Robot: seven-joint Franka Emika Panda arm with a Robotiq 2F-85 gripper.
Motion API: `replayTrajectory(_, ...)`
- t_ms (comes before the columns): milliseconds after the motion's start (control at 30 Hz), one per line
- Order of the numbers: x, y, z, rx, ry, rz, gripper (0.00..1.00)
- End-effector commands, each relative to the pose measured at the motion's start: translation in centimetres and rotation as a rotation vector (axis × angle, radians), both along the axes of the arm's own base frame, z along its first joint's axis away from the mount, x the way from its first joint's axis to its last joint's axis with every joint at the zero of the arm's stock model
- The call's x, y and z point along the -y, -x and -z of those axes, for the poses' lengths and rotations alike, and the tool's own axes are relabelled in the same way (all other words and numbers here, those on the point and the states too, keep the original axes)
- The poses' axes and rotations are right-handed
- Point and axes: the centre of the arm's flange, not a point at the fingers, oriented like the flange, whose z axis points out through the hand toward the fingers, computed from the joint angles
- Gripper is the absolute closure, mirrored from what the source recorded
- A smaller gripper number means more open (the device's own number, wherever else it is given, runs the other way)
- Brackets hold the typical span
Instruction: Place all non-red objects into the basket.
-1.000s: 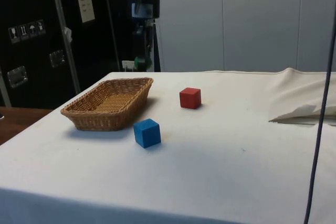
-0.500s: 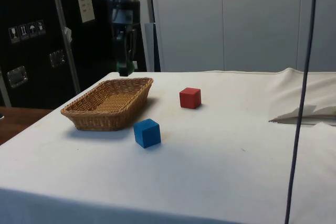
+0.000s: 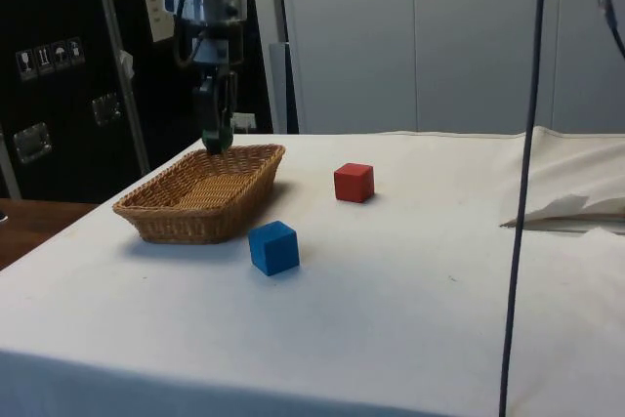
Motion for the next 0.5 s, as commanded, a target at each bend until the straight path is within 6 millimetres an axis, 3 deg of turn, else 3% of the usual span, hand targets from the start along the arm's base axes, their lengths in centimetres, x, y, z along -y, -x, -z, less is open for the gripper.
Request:
replayTrajectory(0, 0.4, -0.4, 0.4, 0.000, -0.010, -0.001, 1.00)
replayTrajectory(467, 4.0, -2.3, 2.5, -0.002, -0.005, 0.015, 1.00)
